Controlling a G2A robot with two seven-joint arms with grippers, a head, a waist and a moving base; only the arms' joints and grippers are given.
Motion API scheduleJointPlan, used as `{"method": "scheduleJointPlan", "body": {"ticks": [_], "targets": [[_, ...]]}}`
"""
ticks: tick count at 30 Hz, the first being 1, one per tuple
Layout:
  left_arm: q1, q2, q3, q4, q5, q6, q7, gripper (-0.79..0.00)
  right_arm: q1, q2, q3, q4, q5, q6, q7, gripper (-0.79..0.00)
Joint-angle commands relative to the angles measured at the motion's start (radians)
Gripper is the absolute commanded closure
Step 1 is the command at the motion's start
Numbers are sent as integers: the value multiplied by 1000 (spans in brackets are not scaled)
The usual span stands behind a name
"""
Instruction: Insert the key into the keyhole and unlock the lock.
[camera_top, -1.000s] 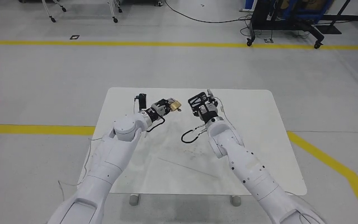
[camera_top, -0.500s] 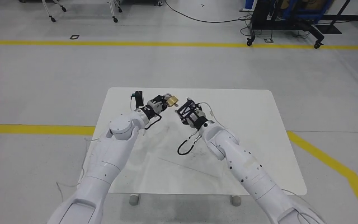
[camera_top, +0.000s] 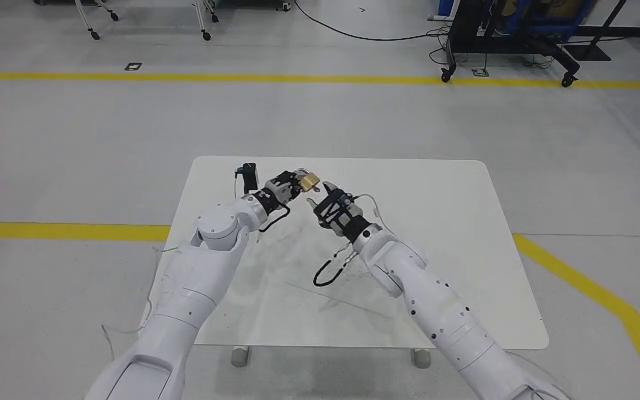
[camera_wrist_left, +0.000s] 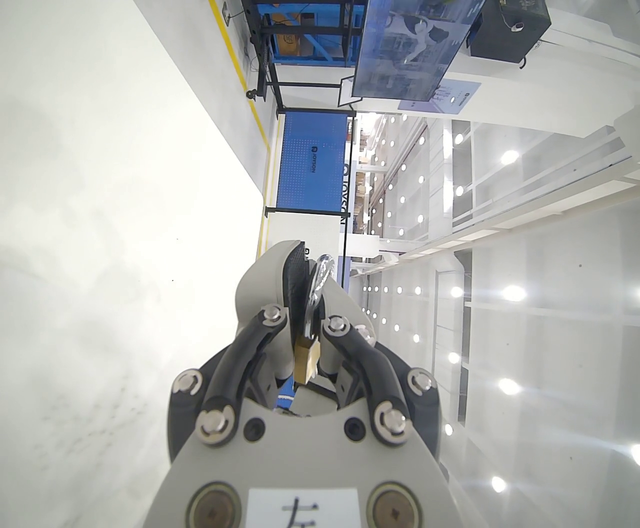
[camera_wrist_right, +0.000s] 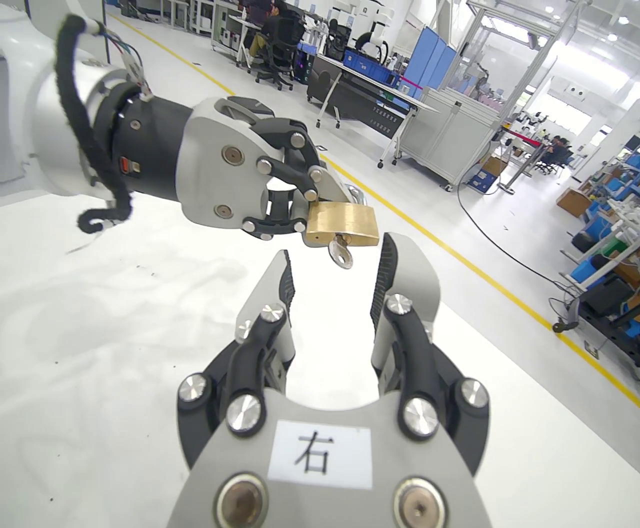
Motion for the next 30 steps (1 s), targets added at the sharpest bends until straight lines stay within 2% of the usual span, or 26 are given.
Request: {"method": "scheduleJointPlan", "body": {"ticks": [1,14,18,23,30], "targets": [[0,0,0,1,2,-1,-3,0,1,1,11,6,18,-19,-9,-292],[2,-1,2,1,11,-5,-12,0,37,-13,22,83,110,-66,-22,-169],[3,-2,5,1,14,-5,-17,0,49,-18,29,108,172,-113,-33,-3],[5,-3,4,-1,14,-11,-23,0,63,-20,48,154,274,-210,-63,0],[7,-2,6,-8,25,-33,-37,0,73,-16,84,221,429,-411,-87,0]]}}
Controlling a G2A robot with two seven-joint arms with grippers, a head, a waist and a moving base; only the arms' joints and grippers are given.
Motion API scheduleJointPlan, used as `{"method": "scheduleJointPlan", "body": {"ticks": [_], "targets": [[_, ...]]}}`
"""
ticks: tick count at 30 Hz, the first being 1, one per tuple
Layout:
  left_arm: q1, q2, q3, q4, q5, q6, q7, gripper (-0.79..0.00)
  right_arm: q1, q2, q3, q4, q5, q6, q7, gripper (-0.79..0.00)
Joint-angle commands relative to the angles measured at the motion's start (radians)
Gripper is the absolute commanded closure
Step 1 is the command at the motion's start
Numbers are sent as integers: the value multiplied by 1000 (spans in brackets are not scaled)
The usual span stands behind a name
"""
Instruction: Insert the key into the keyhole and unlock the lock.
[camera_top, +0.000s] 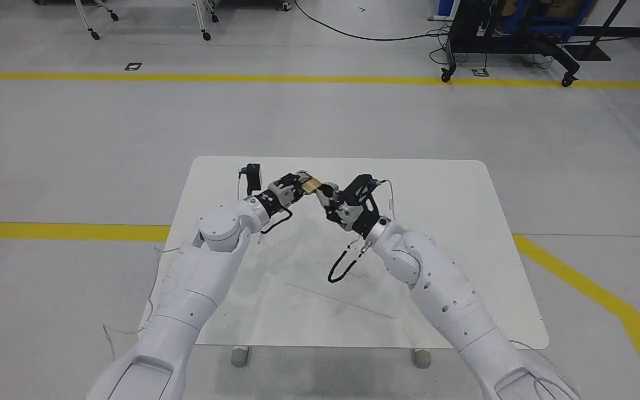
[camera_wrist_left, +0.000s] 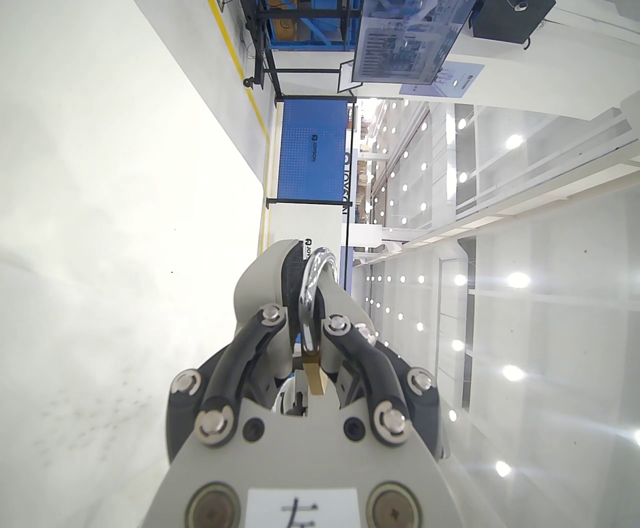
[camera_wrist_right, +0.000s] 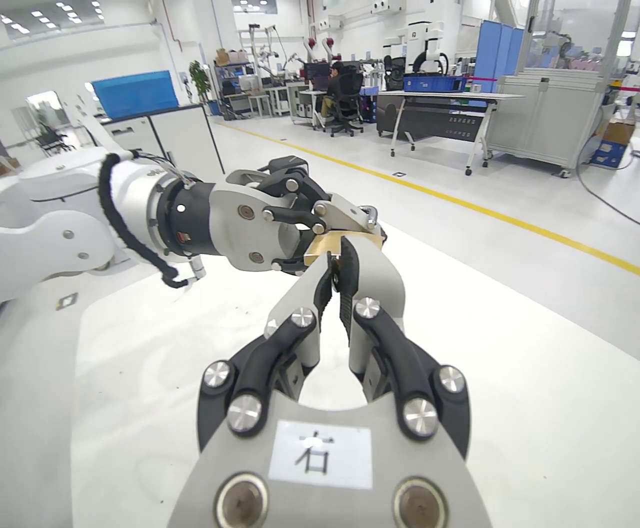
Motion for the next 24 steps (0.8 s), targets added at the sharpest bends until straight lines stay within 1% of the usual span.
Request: {"method": "scheduleJointPlan", "body": {"ticks": [1,5,10,13,15,16,18,19,20,21,22,24], "targets": [[1,0,3,-3,8,-12,-5,0,6,1,11,22,62,-64,12,0],[5,1,3,-10,18,-47,-12,0,18,1,29,65,183,-162,42,0],[13,2,-3,-19,16,-80,-20,0,34,2,42,104,276,-233,75,0],[17,2,-6,-24,18,-96,-21,0,38,2,46,119,306,-244,88,0],[19,3,-7,-27,19,-106,-22,0,42,1,46,122,319,-226,100,0],[20,3,-8,-28,20,-111,-22,0,42,0,44,119,322,-230,103,-80],[21,3,-8,-29,22,-114,-23,0,42,0,45,119,319,-223,104,-323],[22,3,-9,-29,20,-116,-22,0,41,1,47,114,297,-197,102,-594],[22,3,-9,-28,20,-113,-21,0,37,2,46,102,258,-152,95,-723],[21,3,-10,-28,20,-110,-19,0,27,2,41,80,231,-133,81,-785],[21,3,-11,-27,19,-107,-17,0,15,3,42,64,209,-125,63,-785],[19,3,-11,-25,19,-98,-14,0,-10,9,54,30,129,-62,30,-785]]}}
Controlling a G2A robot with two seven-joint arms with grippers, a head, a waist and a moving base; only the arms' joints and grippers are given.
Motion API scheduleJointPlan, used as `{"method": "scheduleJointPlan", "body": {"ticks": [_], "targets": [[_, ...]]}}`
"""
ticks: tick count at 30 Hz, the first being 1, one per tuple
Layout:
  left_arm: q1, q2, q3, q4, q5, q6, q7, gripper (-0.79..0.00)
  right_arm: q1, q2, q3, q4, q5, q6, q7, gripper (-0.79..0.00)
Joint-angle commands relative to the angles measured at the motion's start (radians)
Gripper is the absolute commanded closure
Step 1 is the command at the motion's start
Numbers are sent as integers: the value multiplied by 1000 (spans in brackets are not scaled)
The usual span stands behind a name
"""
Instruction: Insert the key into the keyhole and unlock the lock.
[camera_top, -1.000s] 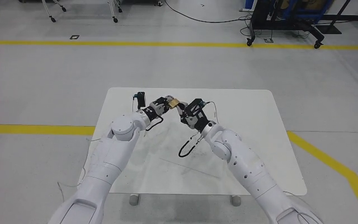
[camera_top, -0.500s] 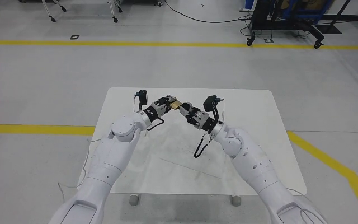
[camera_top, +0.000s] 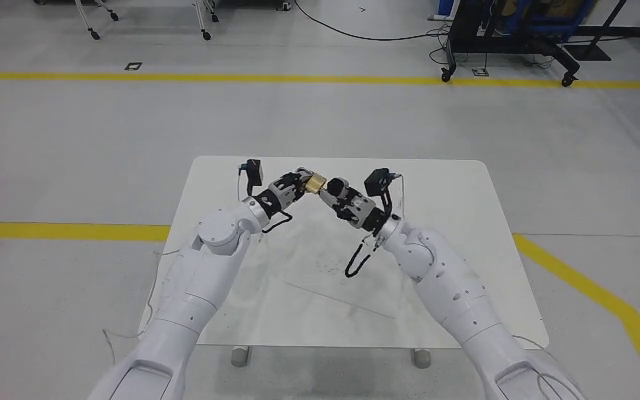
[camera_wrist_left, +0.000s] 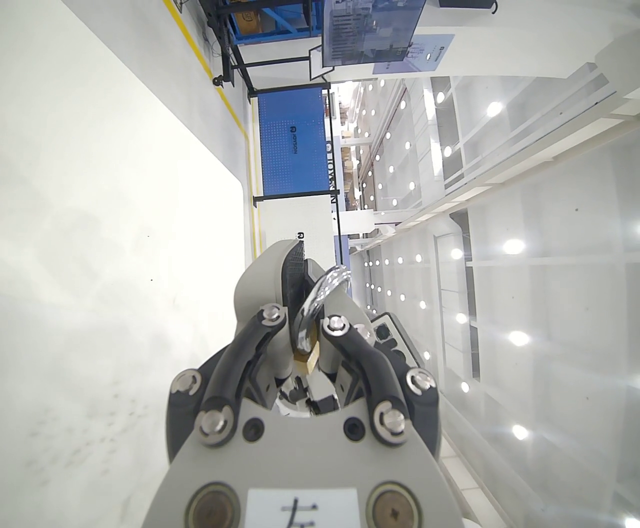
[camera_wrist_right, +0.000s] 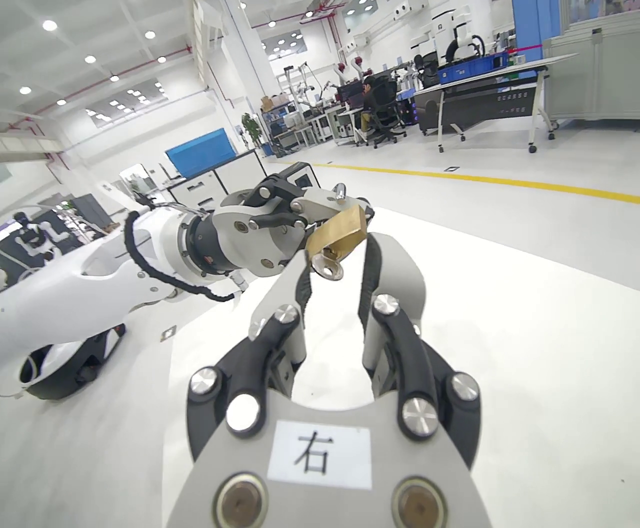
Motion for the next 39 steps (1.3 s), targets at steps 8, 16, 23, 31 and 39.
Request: {"method": "scheduleJointPlan", "body": {"ticks": [8,16,23,31,39], "targets": [[-7,-2,4,7,3,23,10,0,-192,22,32,-289,-424,542,-28,-785],[-9,-3,4,11,1,25,9,0,-218,22,29,-339,-477,612,11,-785],[-10,-4,4,14,0,22,4,0,-218,22,29,-339,-477,612,11,-785],[-8,-6,3,14,-7,22,16,0,-221,38,66,-336,-266,198,19,-785],[-6,-7,-2,11,-17,11,22,0,-158,56,88,-179,142,-346,108,-536]]}}
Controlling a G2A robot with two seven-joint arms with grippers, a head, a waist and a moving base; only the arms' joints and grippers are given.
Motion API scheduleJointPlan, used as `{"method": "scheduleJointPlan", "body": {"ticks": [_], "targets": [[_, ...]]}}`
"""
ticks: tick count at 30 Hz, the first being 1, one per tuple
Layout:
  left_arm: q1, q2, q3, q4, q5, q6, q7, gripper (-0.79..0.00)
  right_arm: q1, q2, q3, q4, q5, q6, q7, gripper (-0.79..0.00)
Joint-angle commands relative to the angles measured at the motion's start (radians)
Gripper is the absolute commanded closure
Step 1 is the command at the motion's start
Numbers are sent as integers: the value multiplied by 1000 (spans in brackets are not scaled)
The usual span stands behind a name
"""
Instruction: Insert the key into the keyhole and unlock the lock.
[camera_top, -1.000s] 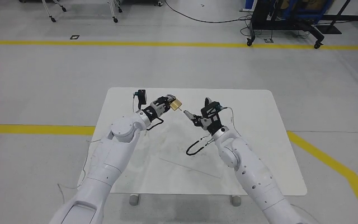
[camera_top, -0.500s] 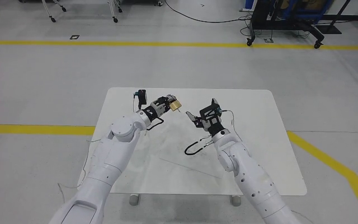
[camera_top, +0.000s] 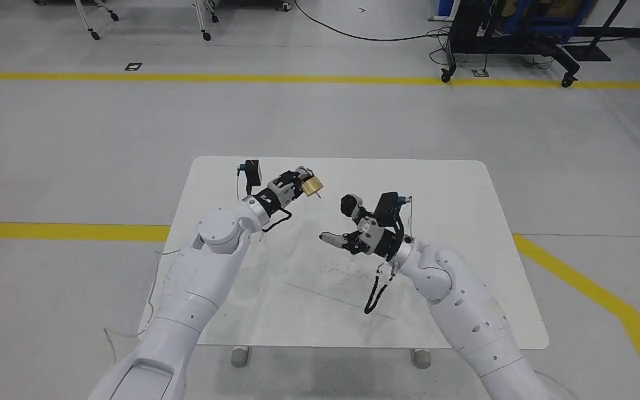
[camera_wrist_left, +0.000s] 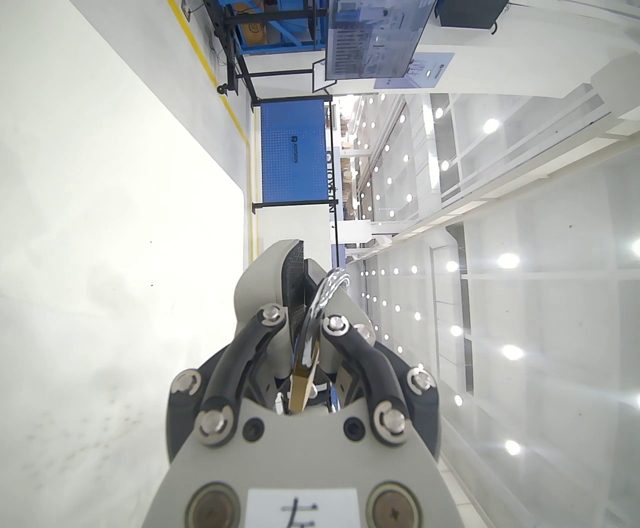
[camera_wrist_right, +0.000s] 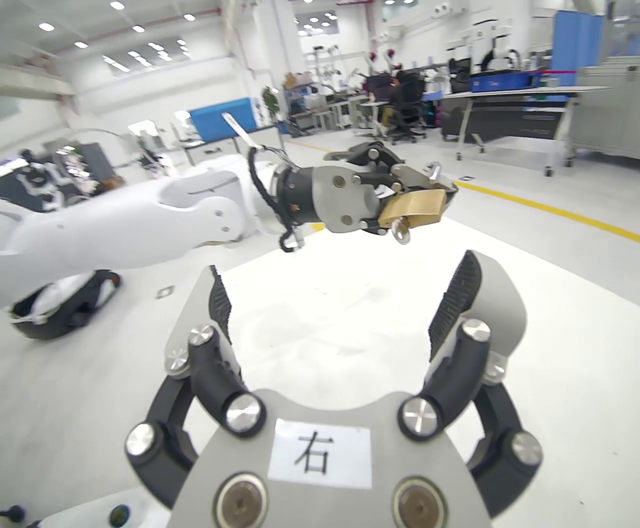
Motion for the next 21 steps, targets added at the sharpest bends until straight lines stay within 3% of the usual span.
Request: {"method": "scheduleJointPlan", "body": {"ticks": [1,3,5,7,8,10,11,14,16,19,21], "targets": [[1,-1,1,-1,-5,-1,0,0,32,2,-2,66,115,-81,37,-468],[1,-2,2,-1,-9,0,1,0,52,1,-13,69,109,-37,70,-496],[2,-4,5,-3,-15,-6,-2,0,58,-5,-53,98,222,-124,77,-483],[3,-5,7,-5,-15,-22,-4,0,83,-8,-103,143,381,-124,121,-366],[6,-5,6,-8,-23,-34,-8,0,101,-9,-126,173,464,-124,160,-271],[10,-6,3,-13,-38,-55,-18,0,146,-9,-149,254,576,-115,239,-206],[12,-6,1,-16,-40,-69,-21,0,162,-12,-161,277,625,-124,262,-212],[20,-5,-7,-25,-52,-99,-30,0,191,-16,-189,308,758,-124,323,-302],[24,-4,-10,-26,-54,-100,-33,0,201,-13,-185,318,782,-124,340,-477],[25,-4,-12,-30,-54,-107,-33,0,194,-10,-183,306,827,-124,360,-674],[28,-4,-12,-34,-51,-122,-33,0,193,-7,-185,313,866,-124,392,-730]]}}
